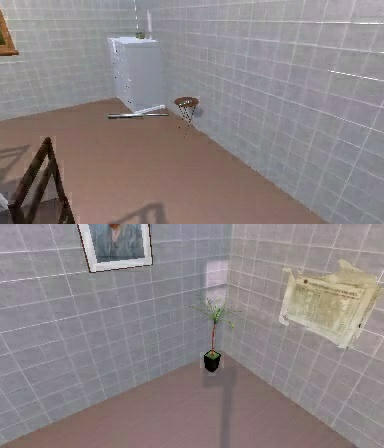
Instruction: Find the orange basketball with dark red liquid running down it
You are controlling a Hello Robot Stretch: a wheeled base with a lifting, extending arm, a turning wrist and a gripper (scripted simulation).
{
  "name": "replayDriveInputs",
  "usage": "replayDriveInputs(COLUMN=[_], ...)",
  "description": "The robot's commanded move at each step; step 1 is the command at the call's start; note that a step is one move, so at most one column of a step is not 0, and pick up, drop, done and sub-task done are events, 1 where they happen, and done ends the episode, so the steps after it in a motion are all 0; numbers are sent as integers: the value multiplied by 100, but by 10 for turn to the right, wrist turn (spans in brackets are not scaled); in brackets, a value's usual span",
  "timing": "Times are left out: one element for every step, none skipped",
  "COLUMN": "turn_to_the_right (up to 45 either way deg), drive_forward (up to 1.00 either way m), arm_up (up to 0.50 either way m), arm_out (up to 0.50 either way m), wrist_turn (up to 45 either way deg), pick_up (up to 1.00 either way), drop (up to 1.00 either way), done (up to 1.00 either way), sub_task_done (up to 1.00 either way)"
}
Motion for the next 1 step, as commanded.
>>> replayDriveInputs(turn_to_the_right=[-60], drive_forward=[0], arm_up=[0], arm_out=[0], wrist_turn=[0], pick_up=[0], drop=[0], done=[0], sub_task_done=[0])
